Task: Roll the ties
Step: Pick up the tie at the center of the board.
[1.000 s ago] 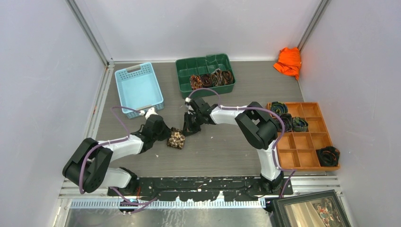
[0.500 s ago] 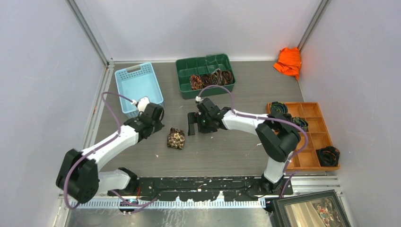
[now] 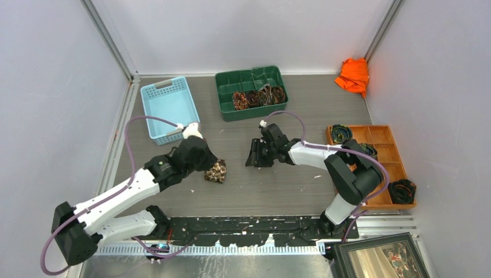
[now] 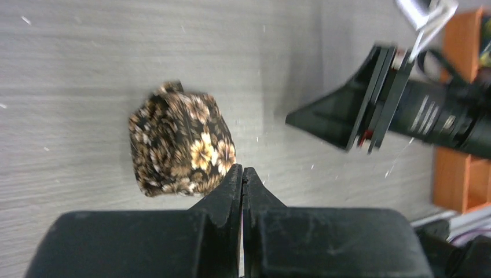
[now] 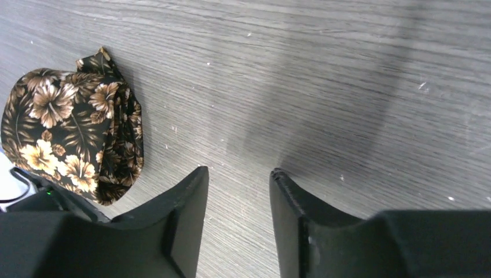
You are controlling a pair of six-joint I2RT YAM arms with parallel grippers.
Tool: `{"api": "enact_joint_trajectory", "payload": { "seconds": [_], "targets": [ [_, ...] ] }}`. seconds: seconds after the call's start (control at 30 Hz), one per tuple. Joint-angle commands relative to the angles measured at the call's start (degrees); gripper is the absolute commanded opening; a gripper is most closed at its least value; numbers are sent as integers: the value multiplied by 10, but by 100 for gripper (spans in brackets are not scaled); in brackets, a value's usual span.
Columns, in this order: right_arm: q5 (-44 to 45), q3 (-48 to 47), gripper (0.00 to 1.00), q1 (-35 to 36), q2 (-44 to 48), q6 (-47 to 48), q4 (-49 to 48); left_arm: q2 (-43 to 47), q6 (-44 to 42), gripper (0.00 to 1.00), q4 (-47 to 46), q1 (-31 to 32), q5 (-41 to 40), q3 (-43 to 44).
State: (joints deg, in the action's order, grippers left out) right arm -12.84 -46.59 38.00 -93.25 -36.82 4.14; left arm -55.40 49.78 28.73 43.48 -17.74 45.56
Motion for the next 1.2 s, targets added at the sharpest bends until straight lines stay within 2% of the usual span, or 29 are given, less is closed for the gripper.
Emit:
{"api": "enact_joint_trajectory", "payload": {
  "seconds": [0.0, 0.17, 0.43, 0.63, 1.0, 1.17],
  "targets": [
    [-63, -19, 46, -6, -28, -31, -20, -48, 37, 0, -56, 44, 15, -30],
    [-62, -4, 53, -6, -20, -40, -35, -89, 32, 0, -74, 47, -11, -39],
    [-65, -6, 55, -7, 1, -33, -31, -99, 6, 0, -65, 47, -52, -53],
    [-103, -19, 73, -7, -4, -37, -90, -111, 21, 0, -85, 46, -62, -99],
    [-200, -14, 75, -5, -52, -133, -231, -84, 12, 0, -54, 28, -88, -119],
    [-195, -23, 76, 0, -80, -117, -221, -59, 9, 0, -60, 4, -78, -143]
  ]
}}
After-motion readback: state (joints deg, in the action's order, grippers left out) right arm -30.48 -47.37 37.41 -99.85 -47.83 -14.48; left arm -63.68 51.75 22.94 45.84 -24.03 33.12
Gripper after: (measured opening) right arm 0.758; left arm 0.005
